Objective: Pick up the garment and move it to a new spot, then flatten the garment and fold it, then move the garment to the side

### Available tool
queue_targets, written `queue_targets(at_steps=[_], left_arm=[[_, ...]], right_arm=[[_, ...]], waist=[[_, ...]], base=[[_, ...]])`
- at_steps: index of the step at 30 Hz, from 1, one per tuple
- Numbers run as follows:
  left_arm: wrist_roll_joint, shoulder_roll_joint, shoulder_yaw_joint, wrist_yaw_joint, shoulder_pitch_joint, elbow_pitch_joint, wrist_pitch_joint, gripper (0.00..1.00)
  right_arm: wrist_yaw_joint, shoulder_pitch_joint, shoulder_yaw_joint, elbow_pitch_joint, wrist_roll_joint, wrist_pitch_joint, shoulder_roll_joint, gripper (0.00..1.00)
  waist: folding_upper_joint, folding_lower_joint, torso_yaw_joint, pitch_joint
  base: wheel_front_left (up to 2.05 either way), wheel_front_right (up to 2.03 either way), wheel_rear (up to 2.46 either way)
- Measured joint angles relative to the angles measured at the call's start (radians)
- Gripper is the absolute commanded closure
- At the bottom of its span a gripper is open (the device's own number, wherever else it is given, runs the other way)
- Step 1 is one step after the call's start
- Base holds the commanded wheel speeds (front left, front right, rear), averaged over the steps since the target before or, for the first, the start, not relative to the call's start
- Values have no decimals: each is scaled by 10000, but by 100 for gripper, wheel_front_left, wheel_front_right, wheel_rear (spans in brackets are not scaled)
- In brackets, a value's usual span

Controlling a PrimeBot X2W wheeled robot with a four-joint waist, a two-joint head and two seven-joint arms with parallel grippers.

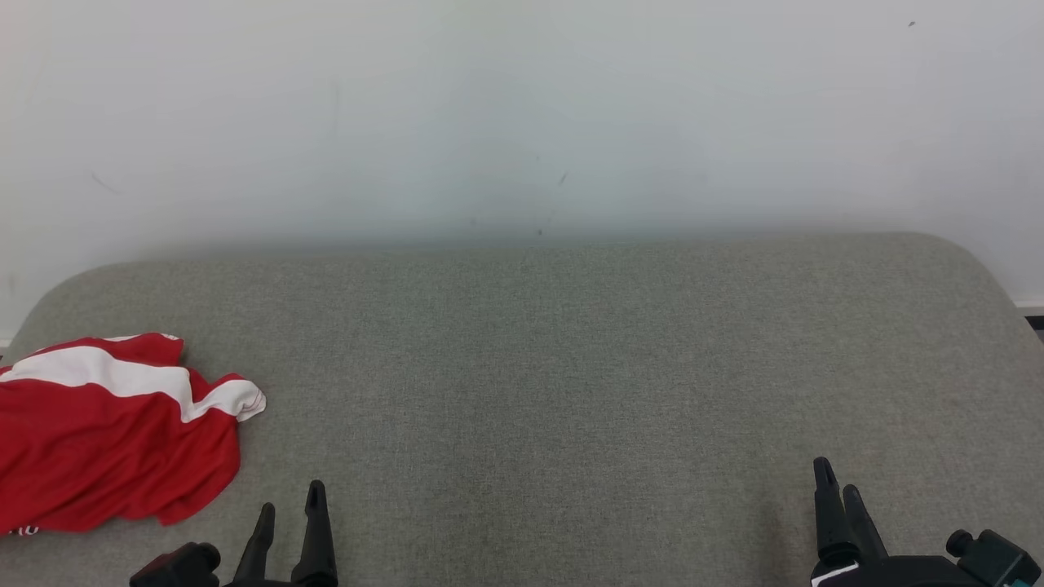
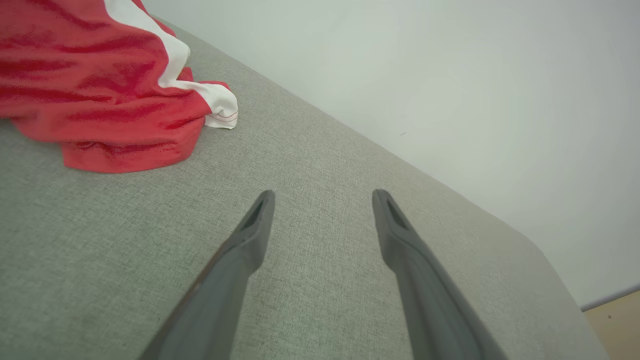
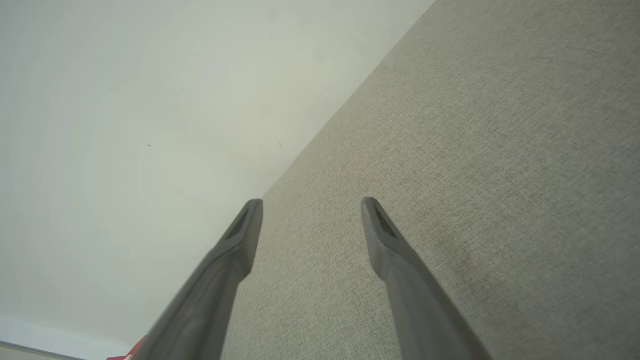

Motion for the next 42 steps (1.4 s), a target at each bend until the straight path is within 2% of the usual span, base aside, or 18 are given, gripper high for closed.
queue_targets(at_steps=[16,21,35,42], left_arm=[[1708,414,-481,215,262,-259,-418,0],[2104,468,-577,84,337,-330,-523,0],[3204,468,-546,67,461,-314,-796,0],[3446,380,-251,-190,608,-362,-943,0]], right_arm=[[2,7,155,334,-1919,-502,-19,0],[2,15,219,470,-2416,-669,-27,0],[6,45,324,550,-3582,-1018,-36,0],[19,80,380,600,-4102,-1191,-44,0]], waist=[[0,-1,41,-177],[0,0,56,-217],[0,-1,79,-348],[0,0,108,-424]], base=[[0,0,0],[0,0,0],[0,0,0],[0,0,0]])
